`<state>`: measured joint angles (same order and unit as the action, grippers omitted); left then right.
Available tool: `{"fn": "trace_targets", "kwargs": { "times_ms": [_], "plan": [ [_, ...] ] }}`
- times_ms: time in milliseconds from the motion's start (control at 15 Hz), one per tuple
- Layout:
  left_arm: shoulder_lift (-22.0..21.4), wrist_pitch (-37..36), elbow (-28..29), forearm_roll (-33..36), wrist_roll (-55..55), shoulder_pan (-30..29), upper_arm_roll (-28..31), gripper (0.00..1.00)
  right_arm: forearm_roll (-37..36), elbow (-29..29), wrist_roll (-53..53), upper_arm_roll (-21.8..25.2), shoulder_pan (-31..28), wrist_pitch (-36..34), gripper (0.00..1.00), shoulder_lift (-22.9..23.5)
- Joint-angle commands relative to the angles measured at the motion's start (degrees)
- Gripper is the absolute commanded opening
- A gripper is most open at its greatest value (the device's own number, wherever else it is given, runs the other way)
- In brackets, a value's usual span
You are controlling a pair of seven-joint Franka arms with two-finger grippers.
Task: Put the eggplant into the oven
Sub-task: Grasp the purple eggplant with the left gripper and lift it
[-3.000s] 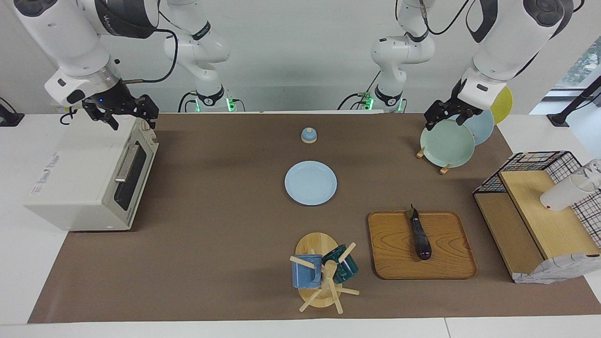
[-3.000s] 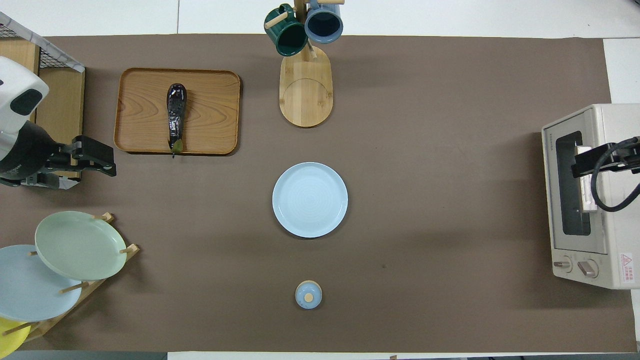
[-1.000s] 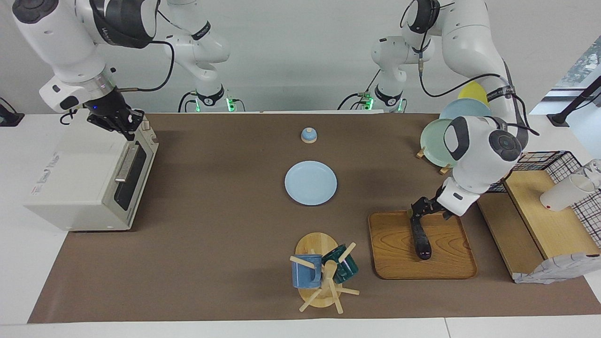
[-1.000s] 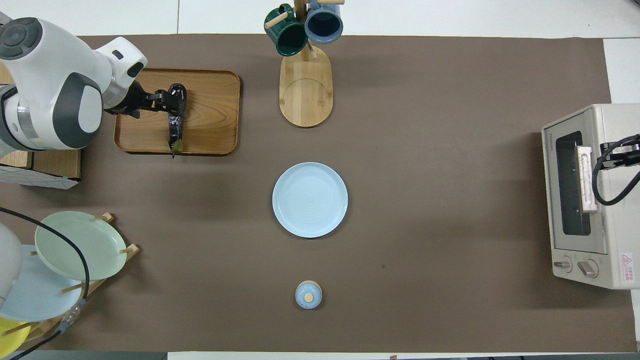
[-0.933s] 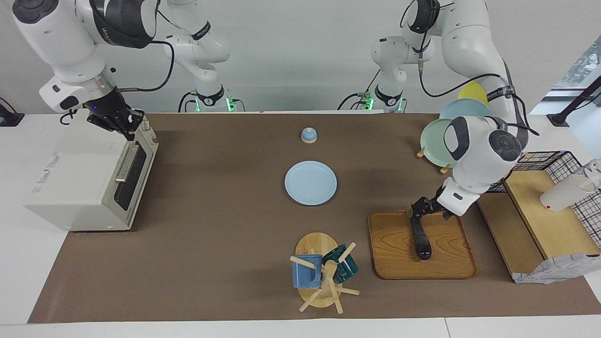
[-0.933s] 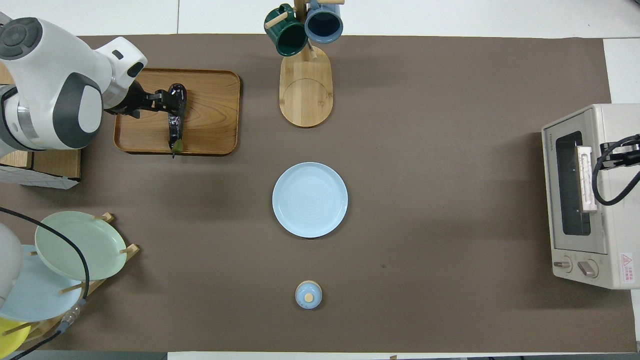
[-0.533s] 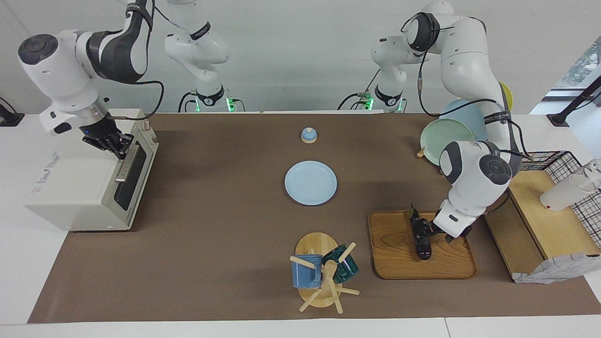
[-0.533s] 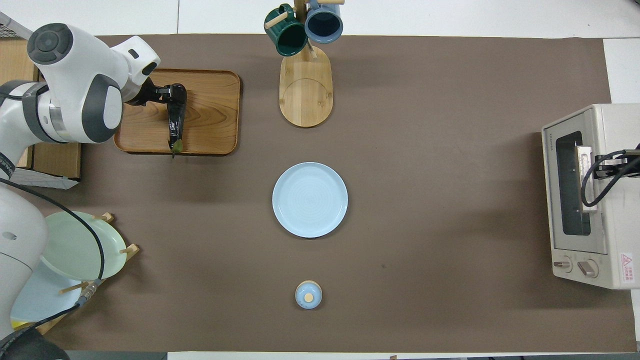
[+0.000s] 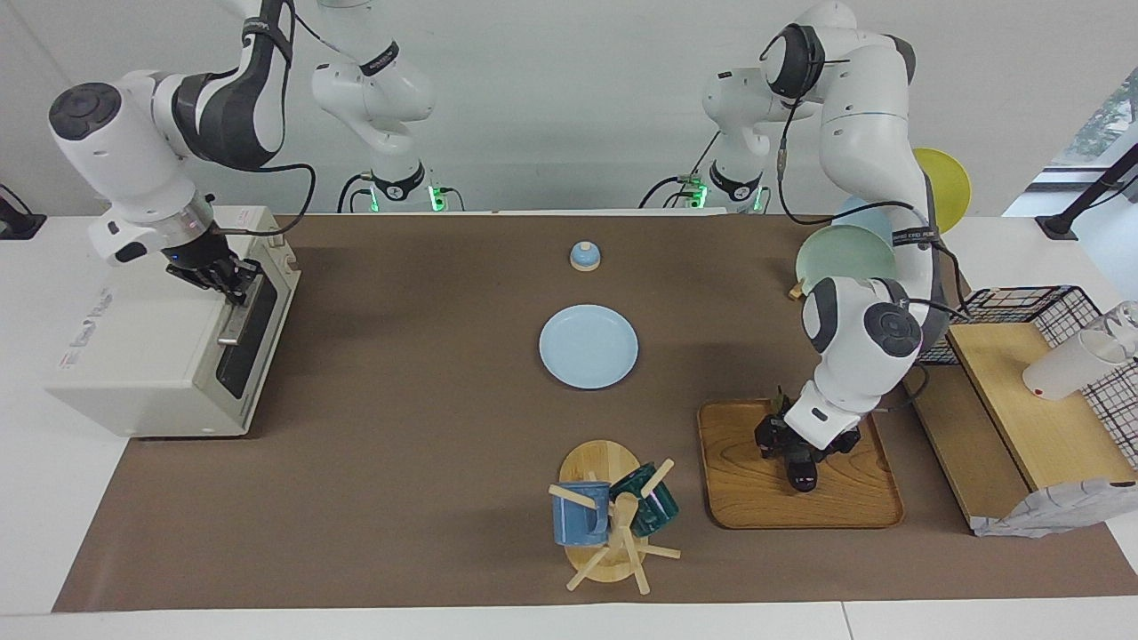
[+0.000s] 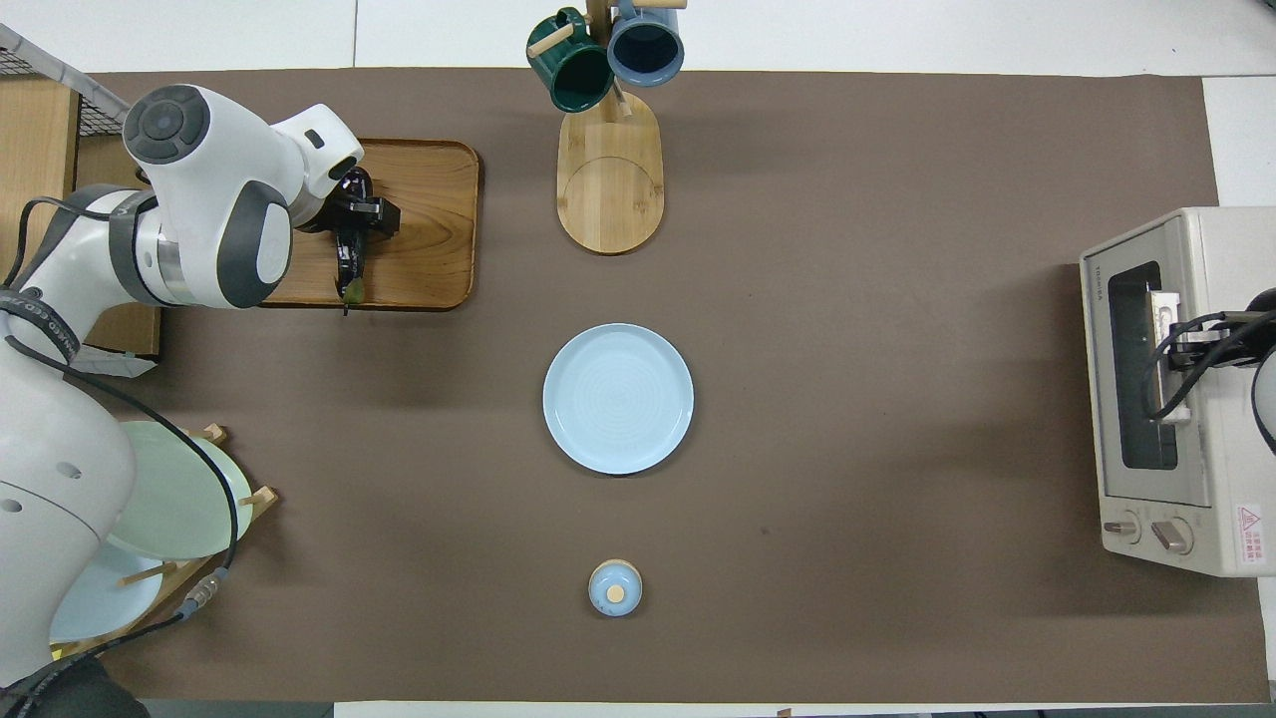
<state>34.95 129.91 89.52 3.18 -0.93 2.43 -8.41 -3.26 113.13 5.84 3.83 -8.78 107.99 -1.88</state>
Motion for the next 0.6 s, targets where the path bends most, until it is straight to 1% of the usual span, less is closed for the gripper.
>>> {"fn": "trace_targets", "kwargs": {
  "times_ms": [0, 133, 267, 400, 533],
  "plan": [
    [-1.2, -0.8, 0.8, 0.9, 0.6, 0.1, 0.3, 0.54, -1.0, 2.8, -1.7, -0.7, -1.1, 1.7, 0.00, -1.3],
    [-1.2, -2.5, -0.2, 0.9, 0.6, 0.1, 0.4, 0.32, -0.9, 3.2, -1.6, -0.7, -1.5, 2.1, 0.00, -1.3],
    [-1.2, -6.2, -2.7, 0.9, 0.5, 0.1, 0.3, 0.01, -0.9, 4.4, -1.5, -0.7, -1.8, 3.2, 0.00, -1.4],
    [-1.8, -10.6, -4.7, 0.1, -0.3, 0.6, 0.1, 0.00, -0.4, 6.1, -1.8, -0.8, -1.2, 5.9, 0.00, -1.3],
    [-5.5, -13.3, -4.0, -0.1, -5.3, 0.8, -0.2, 0.00, -0.1, 8.9, -2.2, -0.8, 0.9, 10.5, 0.00, -1.1]
  ]
}}
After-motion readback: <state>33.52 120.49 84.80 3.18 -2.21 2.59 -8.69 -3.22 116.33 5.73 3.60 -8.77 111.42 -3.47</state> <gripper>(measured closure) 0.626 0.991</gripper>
